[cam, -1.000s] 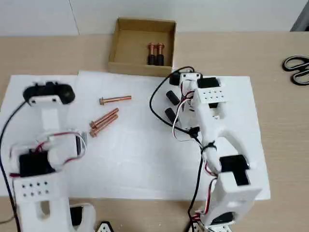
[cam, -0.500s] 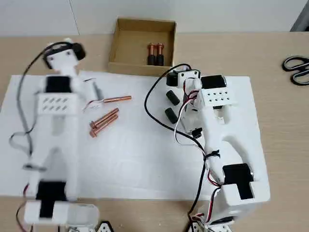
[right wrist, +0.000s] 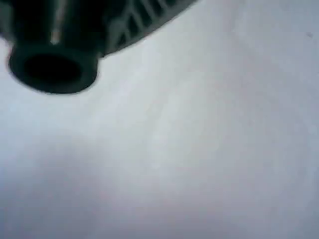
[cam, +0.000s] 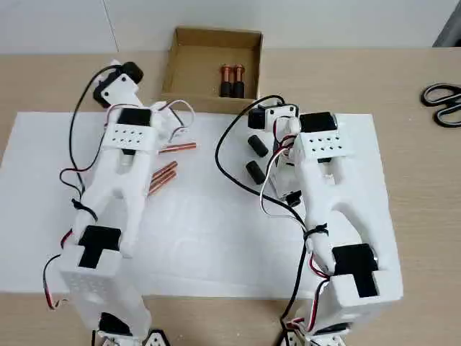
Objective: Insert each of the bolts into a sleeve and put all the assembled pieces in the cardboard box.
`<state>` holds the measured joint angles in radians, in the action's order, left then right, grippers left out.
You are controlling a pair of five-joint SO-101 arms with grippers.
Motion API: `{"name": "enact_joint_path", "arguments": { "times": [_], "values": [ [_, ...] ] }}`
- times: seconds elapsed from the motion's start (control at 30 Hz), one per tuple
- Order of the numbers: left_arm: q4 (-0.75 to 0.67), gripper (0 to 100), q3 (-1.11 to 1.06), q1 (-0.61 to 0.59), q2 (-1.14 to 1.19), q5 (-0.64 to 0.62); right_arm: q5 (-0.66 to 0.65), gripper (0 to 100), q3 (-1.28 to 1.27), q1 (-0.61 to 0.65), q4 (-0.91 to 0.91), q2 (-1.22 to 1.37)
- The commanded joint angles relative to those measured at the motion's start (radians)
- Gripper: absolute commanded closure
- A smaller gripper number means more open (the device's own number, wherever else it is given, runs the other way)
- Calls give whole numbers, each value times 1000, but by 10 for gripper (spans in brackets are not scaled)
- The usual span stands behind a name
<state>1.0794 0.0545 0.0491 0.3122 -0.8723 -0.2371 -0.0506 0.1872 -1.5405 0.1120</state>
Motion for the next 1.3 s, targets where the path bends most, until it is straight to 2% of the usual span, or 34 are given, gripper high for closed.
{"name": "enact_joint_path", "arguments": {
  "times": [0.0,0.17,0.3,0.43,0.57,1.27],
  "values": [
    [-6,942,45,0,-17,-84,-5,995,9,1,1,-61],
    [-48,941,42,-28,6,-295,-3,995,3,1,2,-62],
    [-48,934,42,-28,63,-338,-3,995,3,1,2,-64],
    [-43,874,44,-32,106,-413,-3,995,3,1,-1,-64],
    [-43,829,45,-32,112,-433,-3,995,3,1,-1,-64],
    [-64,830,47,-71,206,-439,-3,995,3,2,-5,-59]
  ]
}}
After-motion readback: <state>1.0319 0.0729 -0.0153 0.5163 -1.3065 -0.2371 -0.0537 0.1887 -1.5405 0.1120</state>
